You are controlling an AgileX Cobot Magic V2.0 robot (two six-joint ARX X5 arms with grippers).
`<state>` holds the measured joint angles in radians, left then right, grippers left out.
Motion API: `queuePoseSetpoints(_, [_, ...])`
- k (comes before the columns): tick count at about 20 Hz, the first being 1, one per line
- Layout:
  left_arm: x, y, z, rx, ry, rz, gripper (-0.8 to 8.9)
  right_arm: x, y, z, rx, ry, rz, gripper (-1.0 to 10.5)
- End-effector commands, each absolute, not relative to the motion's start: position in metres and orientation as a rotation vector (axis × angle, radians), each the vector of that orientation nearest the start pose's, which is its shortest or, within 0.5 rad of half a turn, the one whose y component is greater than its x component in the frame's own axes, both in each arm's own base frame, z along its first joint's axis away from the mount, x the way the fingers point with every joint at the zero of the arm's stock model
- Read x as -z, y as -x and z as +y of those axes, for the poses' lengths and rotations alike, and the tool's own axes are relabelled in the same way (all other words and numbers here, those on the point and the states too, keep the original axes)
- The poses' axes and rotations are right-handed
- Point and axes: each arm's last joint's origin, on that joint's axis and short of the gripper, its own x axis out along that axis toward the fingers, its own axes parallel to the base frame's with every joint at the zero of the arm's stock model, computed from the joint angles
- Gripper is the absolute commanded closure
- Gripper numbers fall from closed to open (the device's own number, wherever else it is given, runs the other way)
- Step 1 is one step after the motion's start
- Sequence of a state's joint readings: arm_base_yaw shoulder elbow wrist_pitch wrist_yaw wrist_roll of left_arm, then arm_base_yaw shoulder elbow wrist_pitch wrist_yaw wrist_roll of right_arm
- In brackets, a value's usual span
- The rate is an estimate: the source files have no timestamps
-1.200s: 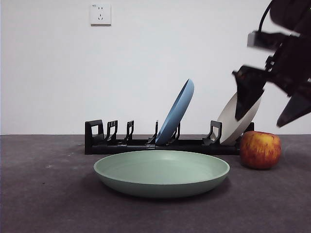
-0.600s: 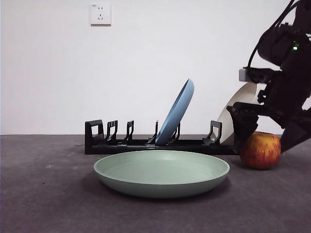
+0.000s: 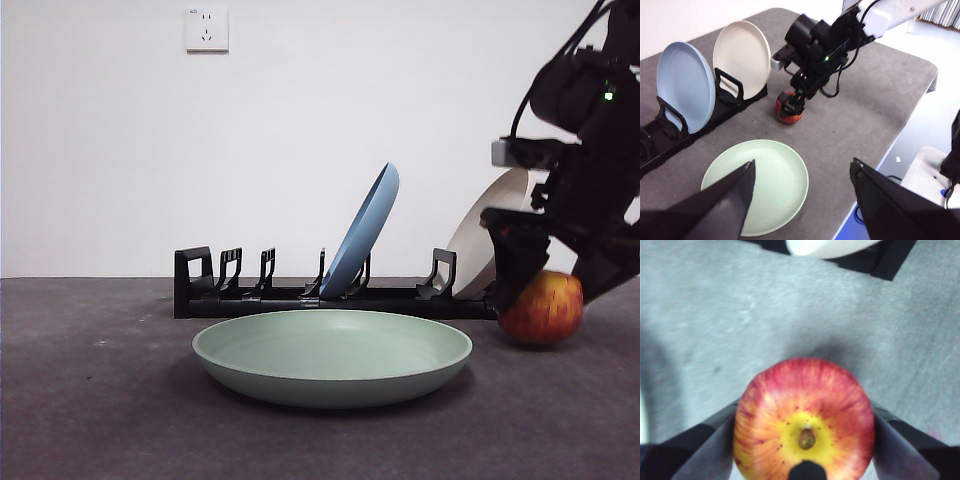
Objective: Take the green plate from the plate rack,put the plate on the table,take the apple from the table,put the apple in the plate
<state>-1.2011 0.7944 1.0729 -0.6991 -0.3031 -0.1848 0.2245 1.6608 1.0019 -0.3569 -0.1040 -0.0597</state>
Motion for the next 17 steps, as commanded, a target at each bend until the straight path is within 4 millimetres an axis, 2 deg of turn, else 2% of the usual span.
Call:
queuePoseSetpoints(1, [-0.375,-0.058,-0.128,0.845,-0.139,0.417,4.99,-0.211,-0.303,0.086,-0.379,0.126,0.918,9.6])
queuePoseSetpoints(4, [-0.370,-0.058,-0.126,0.836,-0.177,0.456,4.99,-0.236,-0.283,0.110,-0.500,0.125,0.847,9.6])
queuePoseSetpoints(7, [-0.364,-0.056,-0.122,0.823,-0.225,0.517,4.99,-0.238,-0.268,0.141,-0.603,0.168,0.834,9.6])
queuePoseSetpoints(13, [-0.355,-0.052,-0.118,0.877,-0.275,0.638,4.99,-0.214,-0.255,0.191,-0.731,0.223,0.880,9.6])
queuePoseSetpoints(17, [-0.353,-0.050,-0.117,0.917,-0.282,0.676,4.99,-0.187,-0.256,0.206,-0.748,0.258,0.956,9.6])
